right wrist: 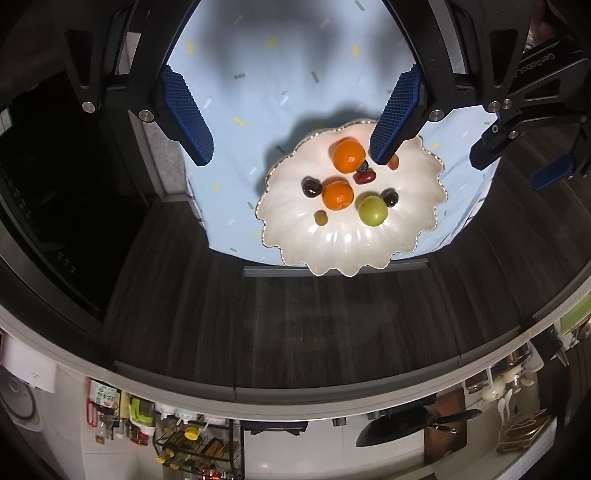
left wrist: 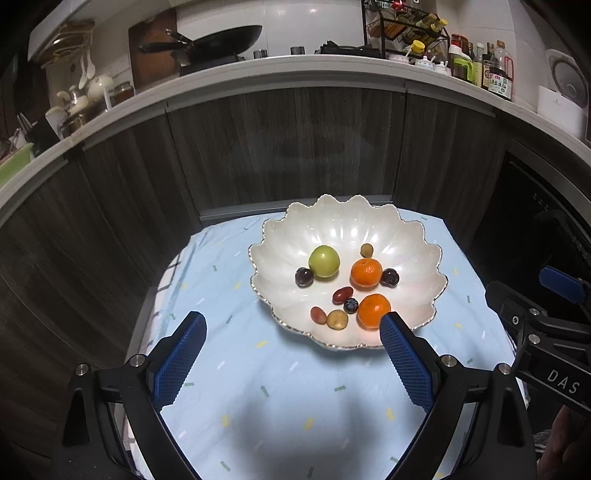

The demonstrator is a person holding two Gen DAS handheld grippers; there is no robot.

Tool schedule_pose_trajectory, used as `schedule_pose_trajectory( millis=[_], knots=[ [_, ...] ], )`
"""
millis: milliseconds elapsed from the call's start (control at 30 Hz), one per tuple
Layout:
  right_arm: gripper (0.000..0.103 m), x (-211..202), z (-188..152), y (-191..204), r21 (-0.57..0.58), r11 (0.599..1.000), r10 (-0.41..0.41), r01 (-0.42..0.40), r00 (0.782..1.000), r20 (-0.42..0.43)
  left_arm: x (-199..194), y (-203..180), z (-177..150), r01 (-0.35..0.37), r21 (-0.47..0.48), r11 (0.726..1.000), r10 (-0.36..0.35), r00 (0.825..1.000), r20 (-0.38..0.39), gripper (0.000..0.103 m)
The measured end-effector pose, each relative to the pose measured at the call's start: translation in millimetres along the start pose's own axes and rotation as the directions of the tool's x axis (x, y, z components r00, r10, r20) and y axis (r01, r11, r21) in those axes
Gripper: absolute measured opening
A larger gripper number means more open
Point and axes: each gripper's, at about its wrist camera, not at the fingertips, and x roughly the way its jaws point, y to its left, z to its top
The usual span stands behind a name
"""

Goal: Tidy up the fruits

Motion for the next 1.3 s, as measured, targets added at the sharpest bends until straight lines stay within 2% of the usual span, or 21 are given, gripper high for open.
schedule_pose_trajectory(
  millis=[500, 700, 867, 1167, 1300],
  knots=[
    [0.088, -36, -36, 1, 0.013, 1.000, -0.014, 0.013, 0.998, 0.061, -40, 1, -35, -0.042, 0.009, 0.999, 0.041, 0.997, 0.064, 0.099],
    [0.088, -60, -49, -1, 0.011, 0.999, -0.042, 0.041, 0.992, 0.115, -64, 1, -47, -0.071, 0.010, 0.997, 0.069, 0.990, 0.126, 0.099],
    [0.088, -83, -61, 0, 0.020, 0.999, -0.043, 0.041, 0.986, 0.162, -87, 3, -58, -0.089, -0.013, 0.996, 0.090, 0.982, 0.164, 0.100],
    [0.090, -104, -75, 1, 0.044, 0.999, -0.011, 0.004, 0.986, 0.169, -117, 11, -71, -0.092, -0.063, 0.994, 0.102, 0.979, 0.177, 0.100],
    [0.090, -115, -80, 4, 0.035, 0.999, -0.010, 0.004, 0.983, 0.185, -131, 16, -79, -0.092, -0.088, 0.992, 0.109, 0.972, 0.208, 0.101]
  ],
)
